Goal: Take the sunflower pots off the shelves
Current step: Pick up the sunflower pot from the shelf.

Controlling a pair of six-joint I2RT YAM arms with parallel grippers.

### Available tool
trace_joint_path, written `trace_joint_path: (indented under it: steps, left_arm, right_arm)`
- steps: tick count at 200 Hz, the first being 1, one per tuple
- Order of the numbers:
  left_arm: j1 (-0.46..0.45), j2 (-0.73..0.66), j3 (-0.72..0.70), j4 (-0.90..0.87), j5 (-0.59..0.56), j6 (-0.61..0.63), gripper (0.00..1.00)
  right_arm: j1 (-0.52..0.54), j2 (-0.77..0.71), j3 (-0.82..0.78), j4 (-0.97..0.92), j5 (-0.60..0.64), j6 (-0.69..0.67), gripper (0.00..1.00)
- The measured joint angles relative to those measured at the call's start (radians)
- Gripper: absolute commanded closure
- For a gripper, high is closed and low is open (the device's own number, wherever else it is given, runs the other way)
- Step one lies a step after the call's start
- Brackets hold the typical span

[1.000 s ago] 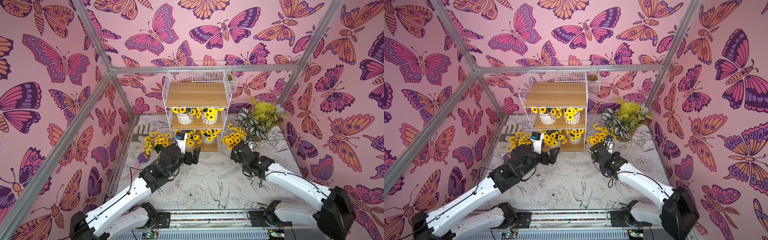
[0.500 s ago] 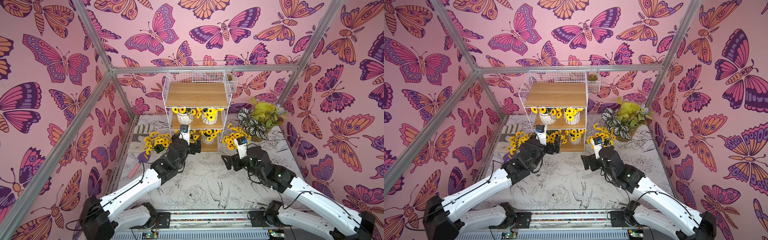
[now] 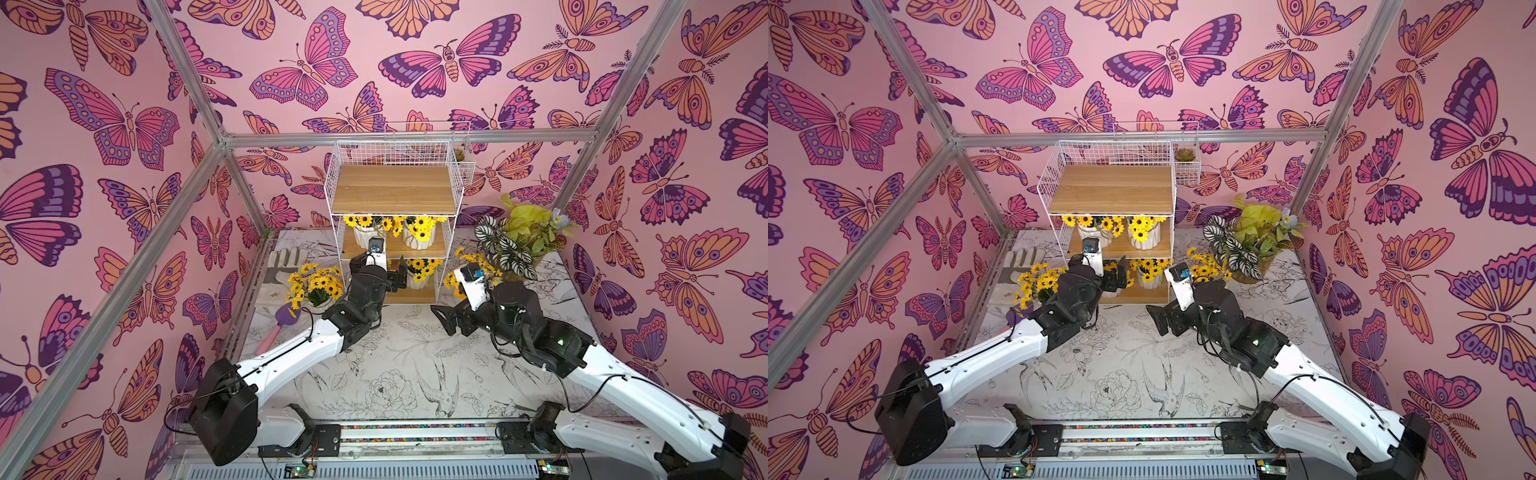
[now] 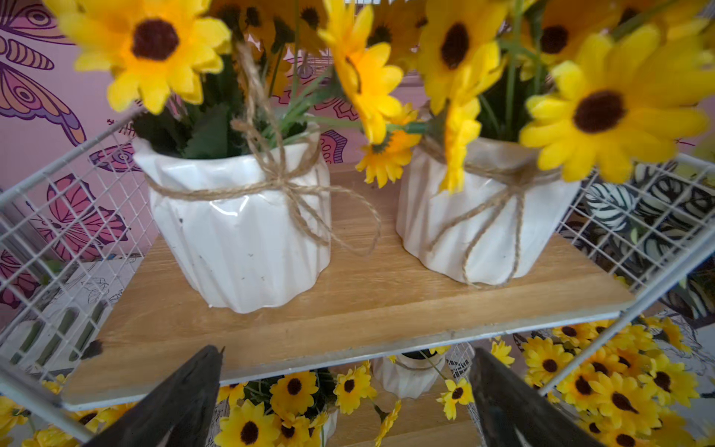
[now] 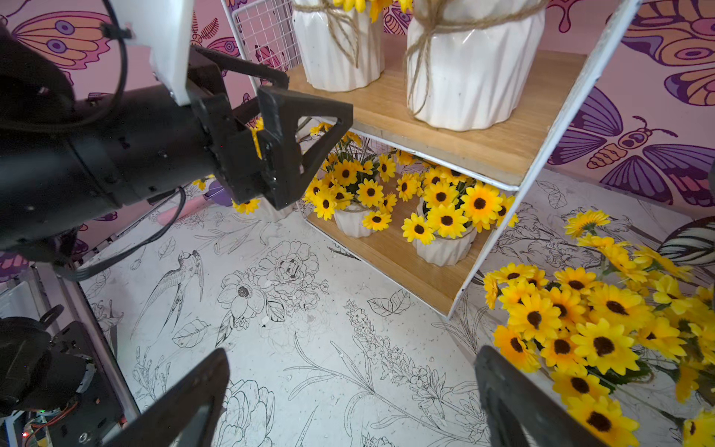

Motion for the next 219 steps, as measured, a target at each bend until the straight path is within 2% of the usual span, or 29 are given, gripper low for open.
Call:
trace_joint_path:
  steps: [71, 119, 219]
  left_arm:
    - [0.077, 0.058, 0.043, 0.050, 0.012, -0.009, 0.00]
    - [0.129, 0.105, 0.046, 0.094, 0.060, -0.026, 0.00]
    - [0.169, 0.199, 0.112, 0.196, 0.101, -0.014, 0.00]
  right_arm:
    - [0.000, 0.029, 0.000, 0.000, -0.011, -0.004, 0.01]
    - [0.001, 0.051, 0.019, 0.000, -0.011, -0.004, 0.01]
    - [0.001, 0.106, 0.028, 0.001, -0.020, 0.001, 0.01]
